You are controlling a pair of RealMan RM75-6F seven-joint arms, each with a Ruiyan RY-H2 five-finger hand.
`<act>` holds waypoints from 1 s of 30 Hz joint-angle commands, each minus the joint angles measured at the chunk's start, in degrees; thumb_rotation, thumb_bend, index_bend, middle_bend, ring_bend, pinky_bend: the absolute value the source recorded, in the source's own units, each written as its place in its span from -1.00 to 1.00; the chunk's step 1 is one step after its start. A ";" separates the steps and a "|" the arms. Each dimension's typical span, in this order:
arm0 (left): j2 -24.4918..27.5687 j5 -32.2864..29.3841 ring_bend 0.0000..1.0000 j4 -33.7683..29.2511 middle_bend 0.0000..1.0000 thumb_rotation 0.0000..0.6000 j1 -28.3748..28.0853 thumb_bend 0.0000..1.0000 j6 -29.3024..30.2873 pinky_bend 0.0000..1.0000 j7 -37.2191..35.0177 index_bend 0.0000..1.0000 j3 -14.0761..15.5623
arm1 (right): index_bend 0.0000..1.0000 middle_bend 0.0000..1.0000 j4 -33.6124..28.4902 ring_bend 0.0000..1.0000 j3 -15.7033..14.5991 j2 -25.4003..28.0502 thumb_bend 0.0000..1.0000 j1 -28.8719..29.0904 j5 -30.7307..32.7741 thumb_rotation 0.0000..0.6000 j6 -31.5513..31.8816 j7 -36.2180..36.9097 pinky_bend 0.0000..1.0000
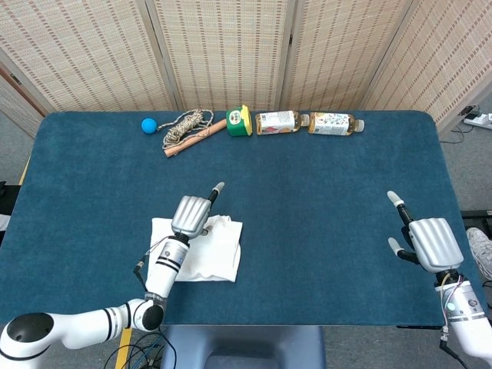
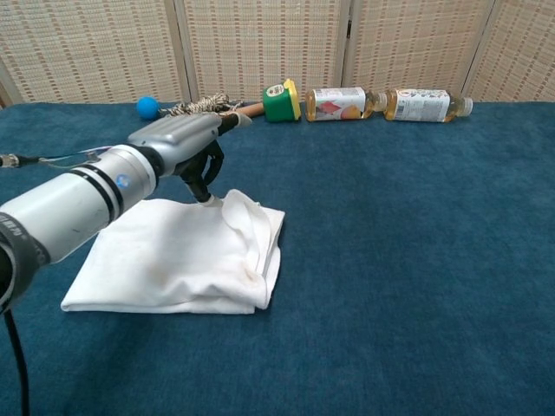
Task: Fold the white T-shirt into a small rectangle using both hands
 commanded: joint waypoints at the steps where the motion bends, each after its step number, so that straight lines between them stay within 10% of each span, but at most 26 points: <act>1: -1.76 -2.31 0.35 1.48 0.48 1.00 -1.55 -0.59 -0.58 0.81 0.73 -1.00 -1.87 | -0.99 0.84 -0.05 0.88 0.00 0.08 -0.34 -0.17 0.07 1.00 0.19 0.04 1.00; 15: 0.71 -2.77 0.35 -1.08 0.48 0.94 -0.13 -0.81 0.74 0.81 -5.31 -1.00 -3.24 | -0.99 0.84 0.05 0.88 0.32 0.13 -0.34 -0.36 0.40 1.00 0.36 0.45 1.00; 30: 10.14 7.25 0.35 -11.44 0.47 1.00 7.55 -0.81 3.71 0.80 -8.89 -1.00 7.66 | -0.99 0.84 0.79 0.88 0.41 -0.56 -0.34 0.30 -0.06 1.00 -0.49 1.03 1.00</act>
